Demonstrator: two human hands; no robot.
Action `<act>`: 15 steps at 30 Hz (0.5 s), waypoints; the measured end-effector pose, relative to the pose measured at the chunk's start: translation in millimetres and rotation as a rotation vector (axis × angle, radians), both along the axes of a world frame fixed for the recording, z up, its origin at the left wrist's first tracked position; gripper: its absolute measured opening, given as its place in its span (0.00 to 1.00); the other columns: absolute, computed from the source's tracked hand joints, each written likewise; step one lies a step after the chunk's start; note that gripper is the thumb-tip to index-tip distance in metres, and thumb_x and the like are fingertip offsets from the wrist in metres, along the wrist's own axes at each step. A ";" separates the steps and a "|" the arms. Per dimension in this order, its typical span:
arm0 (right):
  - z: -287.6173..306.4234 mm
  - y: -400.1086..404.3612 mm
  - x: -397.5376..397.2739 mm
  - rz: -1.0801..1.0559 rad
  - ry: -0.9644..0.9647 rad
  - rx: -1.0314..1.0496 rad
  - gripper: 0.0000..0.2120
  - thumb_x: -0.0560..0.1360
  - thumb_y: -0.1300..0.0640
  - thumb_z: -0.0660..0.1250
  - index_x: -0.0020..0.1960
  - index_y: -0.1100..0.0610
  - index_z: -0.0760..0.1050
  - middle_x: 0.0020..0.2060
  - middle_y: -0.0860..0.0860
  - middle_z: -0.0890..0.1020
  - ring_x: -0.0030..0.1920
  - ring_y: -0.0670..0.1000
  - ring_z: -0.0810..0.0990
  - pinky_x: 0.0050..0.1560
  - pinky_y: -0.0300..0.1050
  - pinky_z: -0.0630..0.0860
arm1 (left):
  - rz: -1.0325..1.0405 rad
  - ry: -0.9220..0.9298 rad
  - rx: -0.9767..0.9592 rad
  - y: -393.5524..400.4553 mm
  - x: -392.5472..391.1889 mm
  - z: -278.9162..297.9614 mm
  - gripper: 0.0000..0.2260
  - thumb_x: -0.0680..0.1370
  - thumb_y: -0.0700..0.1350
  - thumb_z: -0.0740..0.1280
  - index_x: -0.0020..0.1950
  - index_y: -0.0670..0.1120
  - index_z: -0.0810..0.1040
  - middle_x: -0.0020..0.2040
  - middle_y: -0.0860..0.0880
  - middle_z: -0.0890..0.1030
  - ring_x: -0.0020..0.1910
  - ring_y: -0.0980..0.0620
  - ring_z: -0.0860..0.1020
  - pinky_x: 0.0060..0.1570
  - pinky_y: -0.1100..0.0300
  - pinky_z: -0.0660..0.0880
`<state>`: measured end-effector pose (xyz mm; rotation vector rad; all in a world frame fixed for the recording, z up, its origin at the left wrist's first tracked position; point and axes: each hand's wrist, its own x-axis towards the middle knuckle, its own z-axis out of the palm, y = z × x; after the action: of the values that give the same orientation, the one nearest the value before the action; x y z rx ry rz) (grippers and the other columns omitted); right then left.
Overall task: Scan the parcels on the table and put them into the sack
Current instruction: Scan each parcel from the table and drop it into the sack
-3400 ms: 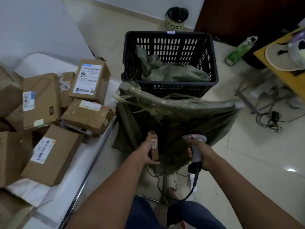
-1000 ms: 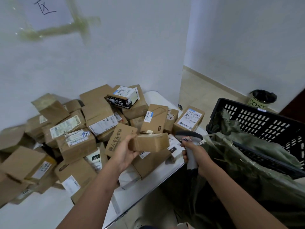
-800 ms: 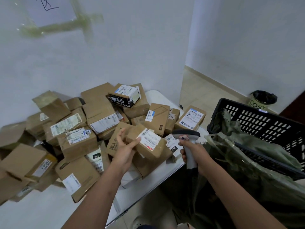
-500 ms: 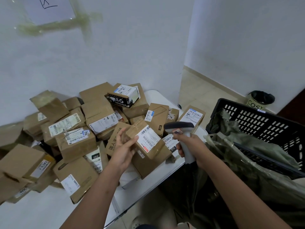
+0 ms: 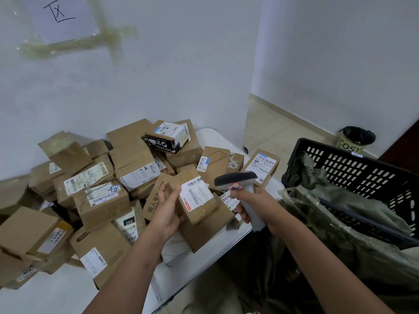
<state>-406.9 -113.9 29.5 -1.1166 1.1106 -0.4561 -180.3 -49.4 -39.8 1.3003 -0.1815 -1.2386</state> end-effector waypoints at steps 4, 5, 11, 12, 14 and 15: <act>-3.3 -0.4 -2.5 -0.029 0.012 0.015 0.12 0.76 0.53 0.70 0.51 0.62 0.77 0.30 0.55 0.79 0.27 0.51 0.75 0.29 0.42 0.73 | 0.024 0.050 0.012 -4.3 1.8 -2.9 0.19 0.80 0.44 0.67 0.68 0.58 0.68 0.56 0.43 0.84 0.57 0.43 0.80 0.51 0.43 0.80; -4.0 -0.4 -3.5 -0.034 0.013 0.019 0.12 0.77 0.53 0.70 0.51 0.62 0.76 0.29 0.55 0.79 0.26 0.51 0.75 0.28 0.42 0.73 | 0.031 0.036 0.026 -4.7 1.1 -2.3 0.17 0.80 0.43 0.67 0.67 0.54 0.70 0.57 0.43 0.83 0.58 0.44 0.80 0.48 0.48 0.80; -5.2 -4.6 -7.0 -0.072 0.017 0.022 0.11 0.76 0.53 0.70 0.47 0.61 0.76 0.29 0.56 0.79 0.26 0.51 0.75 0.27 0.41 0.73 | 0.057 -0.059 0.097 -10.2 -2.2 -2.7 0.12 0.77 0.44 0.71 0.57 0.49 0.72 0.59 0.44 0.80 0.58 0.48 0.78 0.46 0.57 0.77; -5.4 -5.6 -6.9 -0.076 0.020 0.015 0.11 0.76 0.53 0.70 0.46 0.61 0.76 0.29 0.55 0.79 0.26 0.51 0.75 0.28 0.41 0.72 | 0.061 -0.036 0.074 -11.4 -3.5 -2.1 0.11 0.77 0.42 0.70 0.55 0.48 0.70 0.59 0.43 0.80 0.59 0.47 0.78 0.46 0.57 0.79; -5.3 -7.2 -6.6 -0.084 0.025 0.005 0.11 0.76 0.52 0.70 0.45 0.60 0.76 0.29 0.55 0.79 0.27 0.52 0.75 0.29 0.42 0.72 | 0.068 -0.006 0.026 -13.1 -6.9 0.7 0.15 0.77 0.38 0.69 0.59 0.47 0.67 0.58 0.41 0.81 0.58 0.46 0.80 0.48 0.57 0.80; -4.7 -7.8 -6.3 -0.090 0.023 0.004 0.11 0.76 0.52 0.70 0.44 0.60 0.76 0.29 0.55 0.79 0.27 0.52 0.75 0.29 0.42 0.72 | 0.066 -0.001 0.009 -13.5 -8.4 1.8 0.17 0.77 0.37 0.69 0.62 0.46 0.67 0.56 0.42 0.82 0.57 0.47 0.81 0.49 0.57 0.80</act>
<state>-413.2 -121.7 24.8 -1.0734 1.1846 -0.5120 -188.8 -62.9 -38.0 1.3045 -0.1332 -1.1842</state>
